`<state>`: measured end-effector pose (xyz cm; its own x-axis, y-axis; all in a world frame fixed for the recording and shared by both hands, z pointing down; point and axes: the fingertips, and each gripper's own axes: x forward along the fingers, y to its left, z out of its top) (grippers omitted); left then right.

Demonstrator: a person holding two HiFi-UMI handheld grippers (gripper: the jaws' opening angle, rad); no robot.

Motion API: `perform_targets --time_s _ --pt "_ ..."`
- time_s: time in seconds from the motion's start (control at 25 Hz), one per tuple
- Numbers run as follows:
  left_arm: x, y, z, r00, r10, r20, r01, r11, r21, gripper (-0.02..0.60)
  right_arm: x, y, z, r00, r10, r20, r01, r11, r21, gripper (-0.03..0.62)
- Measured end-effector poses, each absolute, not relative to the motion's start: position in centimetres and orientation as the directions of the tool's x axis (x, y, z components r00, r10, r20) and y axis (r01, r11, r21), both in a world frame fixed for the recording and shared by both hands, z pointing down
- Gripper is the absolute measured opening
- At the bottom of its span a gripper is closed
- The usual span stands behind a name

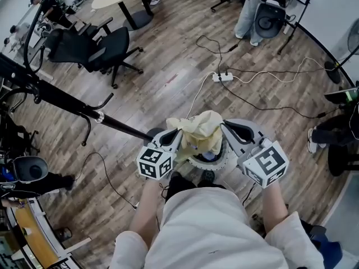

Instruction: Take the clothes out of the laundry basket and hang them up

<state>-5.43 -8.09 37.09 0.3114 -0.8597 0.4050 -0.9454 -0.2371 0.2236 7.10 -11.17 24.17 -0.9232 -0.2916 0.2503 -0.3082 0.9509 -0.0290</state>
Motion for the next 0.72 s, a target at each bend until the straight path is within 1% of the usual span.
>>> perform_targets --time_s 0.24,0.52,0.64,0.72 --pt "-7.1 -7.7 32.4 0.302 -0.904 0.301 -0.939 -0.227 0.260 0.028 5.6 -10.7 26.1 -0.911 -0.276 0.307 -0.302 0.952 -0.039 0.015" --pt "-8.7 -6.4 26.5 0.334 -0.919 0.208 -0.927 -0.281 0.249 0.028 2.8 -9.8 28.3 -0.893 -0.254 0.370 -0.293 0.955 -0.050 0.018" --pt "-9.3 -5.7 24.7 0.343 -0.923 0.174 -0.922 -0.296 0.250 0.028 1.7 -9.2 28.2 -0.895 -0.237 0.377 -0.271 0.962 -0.039 0.039" --pt "-9.9 -5.2 23.6 0.349 -0.924 0.155 -0.919 -0.305 0.250 0.028 1.1 -8.8 27.6 -0.901 -0.229 0.368 -0.257 0.966 -0.029 0.076"
